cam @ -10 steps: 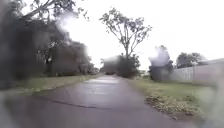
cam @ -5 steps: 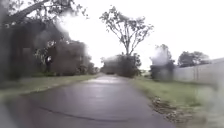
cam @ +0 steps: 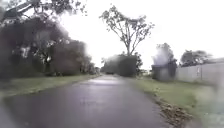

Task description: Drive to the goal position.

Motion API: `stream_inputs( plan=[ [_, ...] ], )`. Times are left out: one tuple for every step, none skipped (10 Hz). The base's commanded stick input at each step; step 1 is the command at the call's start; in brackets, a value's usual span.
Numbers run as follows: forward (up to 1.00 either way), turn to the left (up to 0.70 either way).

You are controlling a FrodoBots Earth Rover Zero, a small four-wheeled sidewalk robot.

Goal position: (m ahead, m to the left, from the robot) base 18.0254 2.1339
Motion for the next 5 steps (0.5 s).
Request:
stream_inputs(
  plan=[
    [0.85,0.0],
    [0.85,0.0],
    [0.85,0.0],
    [0.85,0.0],
    [0.85,0.0]
  ],
)
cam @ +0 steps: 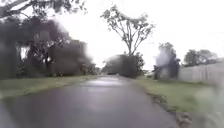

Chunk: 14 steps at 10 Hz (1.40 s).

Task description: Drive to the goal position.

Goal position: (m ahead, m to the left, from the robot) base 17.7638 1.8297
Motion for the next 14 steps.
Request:
stream_inputs(
  plan=[
    [0.85,0.0],
    [0.85,0.0],
    [0.85,0.0],
    [0.85,0.0],
    [0.85,0.0],
    [0.85,0.0],
    [0.85,0.0],
    [0.85,0.0],
    [0.85,0.0],
    [0.85,0.0],
    [0.85,0.0],
    [0.85,0.0],
    [0.85,0.31],
    [0.85,0.09]
  ],
)
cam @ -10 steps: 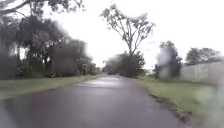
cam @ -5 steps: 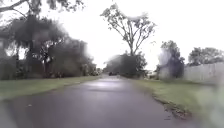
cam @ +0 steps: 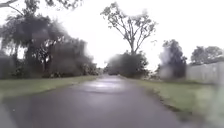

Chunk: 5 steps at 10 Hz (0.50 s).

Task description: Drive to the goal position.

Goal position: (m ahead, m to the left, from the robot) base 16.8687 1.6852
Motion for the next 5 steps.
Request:
stream_inputs(
  plan=[
    [0.85,0.0],
    [0.85,0.0],
    [0.85,0.0],
    [0.85,0.0],
    [0.85,0.0]
  ],
)
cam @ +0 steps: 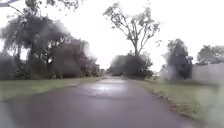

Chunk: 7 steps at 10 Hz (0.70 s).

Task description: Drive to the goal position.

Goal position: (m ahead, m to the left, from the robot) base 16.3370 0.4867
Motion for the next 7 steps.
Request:
stream_inputs(
  plan=[
    [0.85,0.0],
    [0.85,0.0],
    [0.85,0.0],
    [0.85,0.0],
    [0.85,0.0],
    [0.85,0.0],
    [0.85,0.0]
  ],
)
